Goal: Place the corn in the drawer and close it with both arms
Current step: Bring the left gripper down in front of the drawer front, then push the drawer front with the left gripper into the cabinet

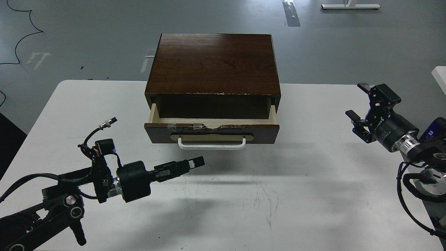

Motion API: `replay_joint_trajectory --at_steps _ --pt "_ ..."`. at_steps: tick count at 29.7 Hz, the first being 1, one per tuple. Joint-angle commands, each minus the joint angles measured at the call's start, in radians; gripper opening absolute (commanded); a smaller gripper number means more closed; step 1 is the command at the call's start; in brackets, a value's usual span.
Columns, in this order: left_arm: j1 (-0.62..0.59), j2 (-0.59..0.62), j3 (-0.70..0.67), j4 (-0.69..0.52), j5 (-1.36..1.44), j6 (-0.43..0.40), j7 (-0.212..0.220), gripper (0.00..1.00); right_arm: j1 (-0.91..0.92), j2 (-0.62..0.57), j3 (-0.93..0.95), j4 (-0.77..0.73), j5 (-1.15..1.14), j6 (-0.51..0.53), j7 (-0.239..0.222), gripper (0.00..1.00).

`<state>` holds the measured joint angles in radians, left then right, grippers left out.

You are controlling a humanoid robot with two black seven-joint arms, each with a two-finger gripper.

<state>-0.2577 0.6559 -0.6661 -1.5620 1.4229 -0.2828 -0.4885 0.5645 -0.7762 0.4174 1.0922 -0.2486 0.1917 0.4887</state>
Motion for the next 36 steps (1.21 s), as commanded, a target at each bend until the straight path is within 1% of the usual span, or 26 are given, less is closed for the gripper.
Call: replay_joint_trajectory --at_steps 1,13,28,36 --pt "0.0 -0.015 -0.001 0.014 -0.001 0.01 0.0 0.0 0.0 0.0 0.0 0.0 0.0 0.0 0.0 1.0" --pt "-0.003 -0.036 -0.003 0.057 0.001 0.008 0.0 0.0 0.0 0.0 0.0 0.0 0.0 0.0 0.0 1.0" --pt "-0.009 -0.053 -0.001 0.068 0.002 0.008 0.0 0.0 -0.011 0.0 0.0 0.0 0.0 0.0 0.0 1.0" --pt "-0.015 -0.076 -0.003 0.105 0.005 0.016 0.0 0.0 -0.014 0.0 0.0 0.003 0.0 0.0 0.0 1.0"
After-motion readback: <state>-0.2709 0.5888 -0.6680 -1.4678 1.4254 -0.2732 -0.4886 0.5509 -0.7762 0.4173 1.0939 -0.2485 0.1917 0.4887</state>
